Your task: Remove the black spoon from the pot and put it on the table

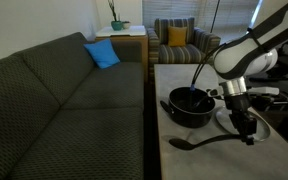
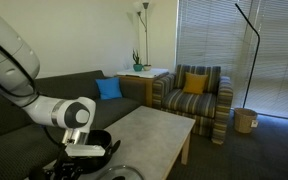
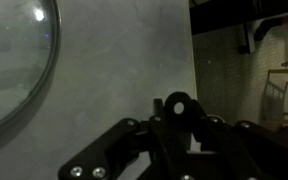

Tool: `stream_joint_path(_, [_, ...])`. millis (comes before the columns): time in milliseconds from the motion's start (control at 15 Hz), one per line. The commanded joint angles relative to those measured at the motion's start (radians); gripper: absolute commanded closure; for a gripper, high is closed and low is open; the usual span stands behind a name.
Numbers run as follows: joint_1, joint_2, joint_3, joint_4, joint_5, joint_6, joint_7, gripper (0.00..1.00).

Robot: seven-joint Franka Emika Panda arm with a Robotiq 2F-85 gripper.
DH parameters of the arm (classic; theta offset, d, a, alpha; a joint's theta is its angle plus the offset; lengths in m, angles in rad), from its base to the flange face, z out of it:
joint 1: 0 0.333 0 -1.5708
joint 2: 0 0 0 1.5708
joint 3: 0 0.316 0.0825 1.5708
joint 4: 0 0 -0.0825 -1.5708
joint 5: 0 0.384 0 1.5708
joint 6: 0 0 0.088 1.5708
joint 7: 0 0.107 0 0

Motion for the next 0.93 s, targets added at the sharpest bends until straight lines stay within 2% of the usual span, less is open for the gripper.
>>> stream_joint_path(0, [0.002,0.000,-0.006,-0.025,0.028,0.070,0.053,0.93])
stream_joint_path(467, [-0.020,0.002,0.008,-0.089,0.044,0.178,0.085,0.93])
stream_joint_path(867, [-0.007,0.003,0.000,-0.119,0.033,0.224,0.091,0.93])
